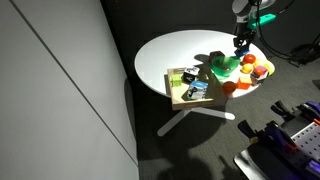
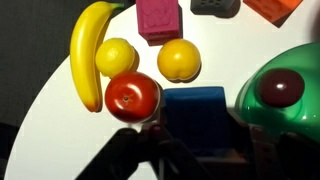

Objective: Remove the green block from the bowl

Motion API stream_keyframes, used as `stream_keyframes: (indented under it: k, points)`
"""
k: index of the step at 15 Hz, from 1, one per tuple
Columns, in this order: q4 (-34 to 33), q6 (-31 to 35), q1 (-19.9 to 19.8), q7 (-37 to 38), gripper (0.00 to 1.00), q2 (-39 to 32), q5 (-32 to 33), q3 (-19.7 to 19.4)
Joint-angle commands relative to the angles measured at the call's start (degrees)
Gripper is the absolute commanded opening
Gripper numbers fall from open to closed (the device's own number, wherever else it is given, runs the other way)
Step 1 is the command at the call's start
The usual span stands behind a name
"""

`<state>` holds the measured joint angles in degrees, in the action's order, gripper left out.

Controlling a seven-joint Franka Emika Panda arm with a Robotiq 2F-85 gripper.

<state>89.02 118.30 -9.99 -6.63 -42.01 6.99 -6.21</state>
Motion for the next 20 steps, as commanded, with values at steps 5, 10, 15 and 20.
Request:
stream_keyframes:
  k: [5,10,15,20]
  points:
    - [-6.34,-1.46,-0.87,-0.85,0.32,-3.32,-1.41,0.56]
    - [-9.17,-1.52,-0.88,-0.93,0.32,-5.8,-1.6,0.52]
    - [-10.8,-1.29,-0.95,-1.16,0.32,-7.38,-1.54,0.58]
    - [-11.01,-0.99,-0.97,-1.53,0.69,-7.91,-1.38,0.62]
